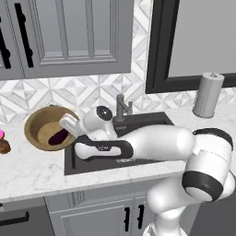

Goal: Pick the eggplant from the sink and place it in the bowl. Then pick the bowl and place it in the microwave. Then close the microwave door and press the start button.

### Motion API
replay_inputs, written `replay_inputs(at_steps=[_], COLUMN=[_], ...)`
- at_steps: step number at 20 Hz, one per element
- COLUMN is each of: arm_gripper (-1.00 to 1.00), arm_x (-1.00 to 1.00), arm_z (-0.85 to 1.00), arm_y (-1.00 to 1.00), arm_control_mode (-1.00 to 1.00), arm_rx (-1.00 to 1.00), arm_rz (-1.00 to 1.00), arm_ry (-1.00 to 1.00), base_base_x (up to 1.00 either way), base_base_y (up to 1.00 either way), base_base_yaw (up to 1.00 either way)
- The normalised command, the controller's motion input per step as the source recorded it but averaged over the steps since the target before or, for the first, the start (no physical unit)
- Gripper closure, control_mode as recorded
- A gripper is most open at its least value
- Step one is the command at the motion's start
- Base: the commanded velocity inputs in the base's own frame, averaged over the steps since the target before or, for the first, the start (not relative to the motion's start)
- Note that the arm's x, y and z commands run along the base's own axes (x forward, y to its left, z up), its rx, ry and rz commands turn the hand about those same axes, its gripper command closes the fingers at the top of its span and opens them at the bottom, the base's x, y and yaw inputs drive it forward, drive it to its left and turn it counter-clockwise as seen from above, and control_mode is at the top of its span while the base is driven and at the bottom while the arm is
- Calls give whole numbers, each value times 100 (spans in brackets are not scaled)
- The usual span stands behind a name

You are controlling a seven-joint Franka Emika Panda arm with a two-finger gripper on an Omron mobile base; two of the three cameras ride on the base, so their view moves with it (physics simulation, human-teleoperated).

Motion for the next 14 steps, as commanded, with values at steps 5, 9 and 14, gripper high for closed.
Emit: replay_inputs(at_steps=[5,9,14], arm_gripper=[100,100,100], arm_x=[-24,-46,-59], arm_z=[99,94,28], arm_y=[-50,-29,-31], arm_control_mode=[-100,-100,-100], arm_rx=[3,2,0], arm_rz=[-10,-3,-4], arm_ry=[23,20,11], base_base_x=[0,0,0], base_base_y=[0,0,0], base_base_yaw=[0,0,0])
